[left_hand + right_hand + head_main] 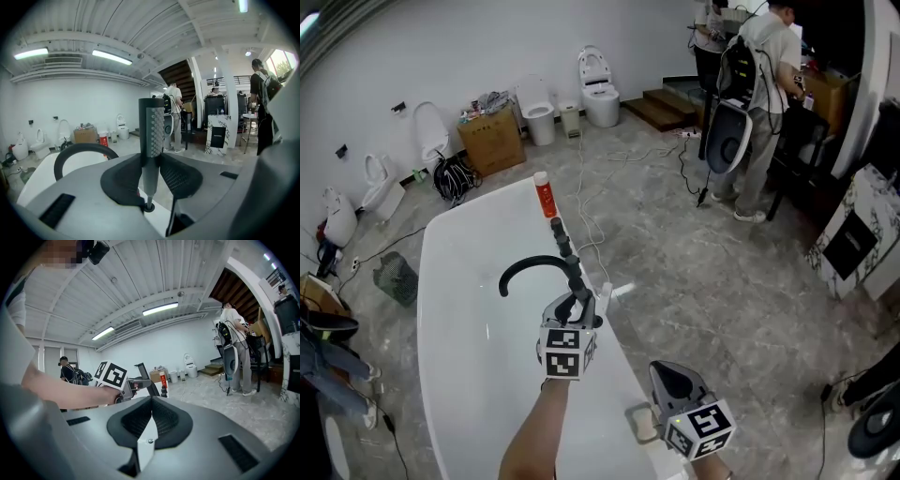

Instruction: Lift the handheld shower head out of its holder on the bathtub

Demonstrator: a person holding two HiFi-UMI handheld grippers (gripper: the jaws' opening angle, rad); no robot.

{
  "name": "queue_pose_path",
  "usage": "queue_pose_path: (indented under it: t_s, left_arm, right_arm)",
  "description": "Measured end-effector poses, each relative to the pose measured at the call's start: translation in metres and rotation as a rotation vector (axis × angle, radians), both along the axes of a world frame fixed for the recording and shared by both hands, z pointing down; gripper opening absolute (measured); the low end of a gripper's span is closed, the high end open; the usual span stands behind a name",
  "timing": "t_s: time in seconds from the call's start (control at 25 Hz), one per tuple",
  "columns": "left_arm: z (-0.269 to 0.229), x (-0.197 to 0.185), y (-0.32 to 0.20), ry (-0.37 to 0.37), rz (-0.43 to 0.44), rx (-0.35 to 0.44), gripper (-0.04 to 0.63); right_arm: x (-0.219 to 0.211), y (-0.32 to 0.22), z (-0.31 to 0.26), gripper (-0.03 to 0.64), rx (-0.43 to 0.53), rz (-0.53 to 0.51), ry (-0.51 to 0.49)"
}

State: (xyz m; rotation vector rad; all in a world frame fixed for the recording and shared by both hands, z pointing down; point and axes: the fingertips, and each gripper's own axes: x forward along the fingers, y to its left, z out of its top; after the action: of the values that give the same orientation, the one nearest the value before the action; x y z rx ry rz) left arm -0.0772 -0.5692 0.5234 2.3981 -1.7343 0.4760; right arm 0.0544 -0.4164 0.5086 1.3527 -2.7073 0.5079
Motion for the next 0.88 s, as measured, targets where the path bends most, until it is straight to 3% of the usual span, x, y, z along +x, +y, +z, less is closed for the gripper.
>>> queue_pose_path:
  t_s: [0.4, 0.88]
  left_arm:
    - [-0.087, 0.023, 0.064, -0.019, 0.039, 0.089, 0.138]
    - [-0.168, 0.033, 0.125, -0.042, 0.082, 0.152, 0.138]
  right_arm:
    - [0.01, 0.069, -0.069, 0.006, 0.036, -0.011, 0.027]
    - [0.006, 0.132, -0.134, 0.006, 0.14, -0.007, -0.02]
